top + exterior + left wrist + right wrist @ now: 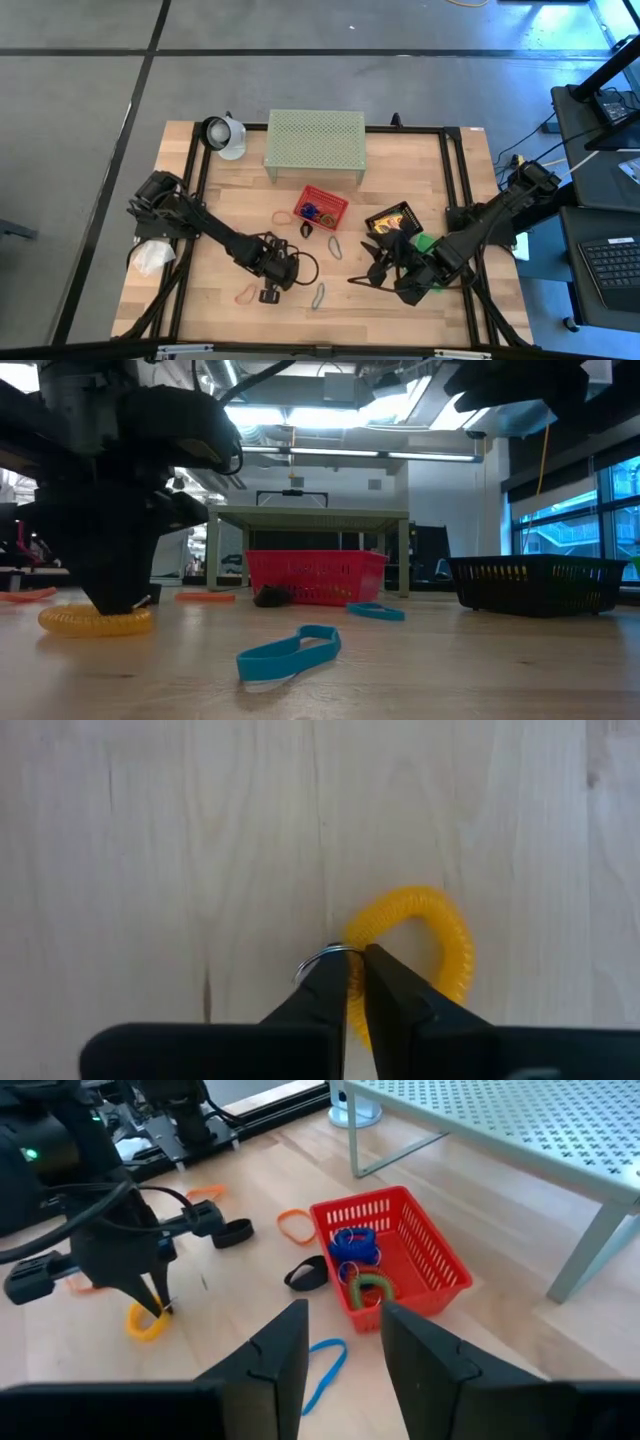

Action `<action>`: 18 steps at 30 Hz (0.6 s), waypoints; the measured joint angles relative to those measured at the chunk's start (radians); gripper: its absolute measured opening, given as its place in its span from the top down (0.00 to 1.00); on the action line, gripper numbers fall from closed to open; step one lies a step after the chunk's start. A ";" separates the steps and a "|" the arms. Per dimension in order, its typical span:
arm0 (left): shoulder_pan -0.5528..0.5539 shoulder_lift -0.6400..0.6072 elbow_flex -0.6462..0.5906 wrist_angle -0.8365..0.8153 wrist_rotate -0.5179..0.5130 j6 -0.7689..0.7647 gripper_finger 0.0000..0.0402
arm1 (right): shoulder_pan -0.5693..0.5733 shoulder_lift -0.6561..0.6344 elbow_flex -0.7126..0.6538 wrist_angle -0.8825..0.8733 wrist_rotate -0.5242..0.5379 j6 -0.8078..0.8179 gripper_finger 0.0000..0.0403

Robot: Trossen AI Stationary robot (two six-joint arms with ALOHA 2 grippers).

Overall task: Pick & Place Office Desk Supplies
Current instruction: Put the yellow spring keychain into the red bin

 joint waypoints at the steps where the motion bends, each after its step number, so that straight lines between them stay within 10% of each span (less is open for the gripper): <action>1: -0.002 -0.002 0.000 -0.003 -0.001 -0.010 0.97 | -0.004 0.000 0.000 0.000 -0.002 -0.004 0.68; 18: -0.019 -0.208 -0.006 -0.075 -0.104 -0.063 0.99 | -0.033 0.001 0.000 -0.004 -0.110 -0.109 0.68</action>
